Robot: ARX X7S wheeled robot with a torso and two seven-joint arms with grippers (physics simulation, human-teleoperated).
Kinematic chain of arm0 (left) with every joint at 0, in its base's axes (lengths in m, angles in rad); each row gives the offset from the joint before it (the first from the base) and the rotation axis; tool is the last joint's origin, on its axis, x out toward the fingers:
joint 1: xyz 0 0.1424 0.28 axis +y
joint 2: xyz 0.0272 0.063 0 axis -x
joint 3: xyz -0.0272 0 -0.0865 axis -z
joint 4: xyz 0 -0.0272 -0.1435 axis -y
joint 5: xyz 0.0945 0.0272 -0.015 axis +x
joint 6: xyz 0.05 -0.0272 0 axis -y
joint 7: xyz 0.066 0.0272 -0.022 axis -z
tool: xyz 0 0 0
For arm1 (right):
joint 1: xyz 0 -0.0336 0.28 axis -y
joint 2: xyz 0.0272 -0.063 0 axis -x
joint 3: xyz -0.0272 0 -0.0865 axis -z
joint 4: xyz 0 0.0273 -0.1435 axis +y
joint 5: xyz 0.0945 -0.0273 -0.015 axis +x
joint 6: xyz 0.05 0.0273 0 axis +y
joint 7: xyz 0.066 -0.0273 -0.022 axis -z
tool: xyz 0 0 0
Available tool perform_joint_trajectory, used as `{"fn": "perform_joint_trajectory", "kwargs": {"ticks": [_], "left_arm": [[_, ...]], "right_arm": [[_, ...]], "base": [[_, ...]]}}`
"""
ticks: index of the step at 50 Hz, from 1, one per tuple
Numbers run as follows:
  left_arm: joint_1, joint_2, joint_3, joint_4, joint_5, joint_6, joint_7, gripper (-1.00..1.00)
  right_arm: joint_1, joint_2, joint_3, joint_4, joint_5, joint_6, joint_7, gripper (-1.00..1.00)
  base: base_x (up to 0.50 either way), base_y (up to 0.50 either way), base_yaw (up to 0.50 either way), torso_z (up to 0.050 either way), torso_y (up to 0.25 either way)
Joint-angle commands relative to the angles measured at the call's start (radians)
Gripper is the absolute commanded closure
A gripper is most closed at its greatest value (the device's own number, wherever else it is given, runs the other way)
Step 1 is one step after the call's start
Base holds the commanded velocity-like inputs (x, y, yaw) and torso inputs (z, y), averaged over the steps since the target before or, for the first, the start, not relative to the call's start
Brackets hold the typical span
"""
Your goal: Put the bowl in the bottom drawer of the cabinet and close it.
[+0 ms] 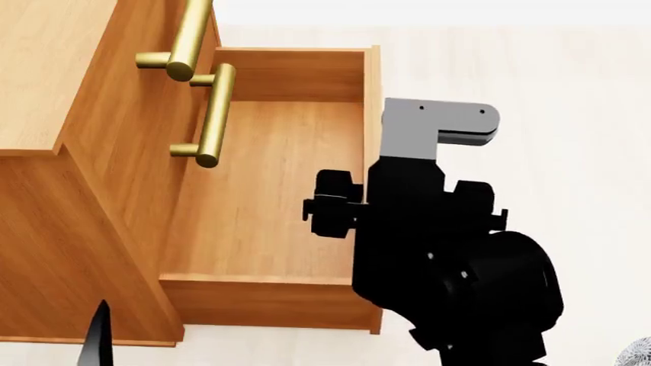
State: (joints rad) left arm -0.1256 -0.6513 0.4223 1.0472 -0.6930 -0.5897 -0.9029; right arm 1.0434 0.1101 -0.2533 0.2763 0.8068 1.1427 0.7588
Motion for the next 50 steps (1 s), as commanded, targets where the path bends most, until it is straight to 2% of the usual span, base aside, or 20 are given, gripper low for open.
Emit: {"fn": "perform_joint_trajectory", "kwargs": {"ticks": [1, 34, 50], "left_arm": [[-0.019, 0.025, -0.021, -0.057, 0.026, 0.075, 0.008, -1.00], [-0.037, 0.008, 0.000, -0.049, 0.013, 0.077, -0.020, -1.00], [-0.036, 0.000, 0.009, -0.061, 0.018, 0.096, -0.019, -1.00]], "right_arm": [[0.002, 0.008, 0.025, -0.025, -0.039, 0.028, 0.009, -1.00], [-0.035, 0.094, 0.057, -0.058, -0.006, 0.030, 0.024, -1.00], [-0.045, 0.096, 0.052, -0.086, 0.014, 0.017, 0.007, -1.00]], "base": [[0.00, 0.00, 0.00, 0.000, 0.000], [0.00, 0.00, 0.00, 0.000, 0.000], [0.00, 0.00, 0.00, 0.000, 0.000]]}}
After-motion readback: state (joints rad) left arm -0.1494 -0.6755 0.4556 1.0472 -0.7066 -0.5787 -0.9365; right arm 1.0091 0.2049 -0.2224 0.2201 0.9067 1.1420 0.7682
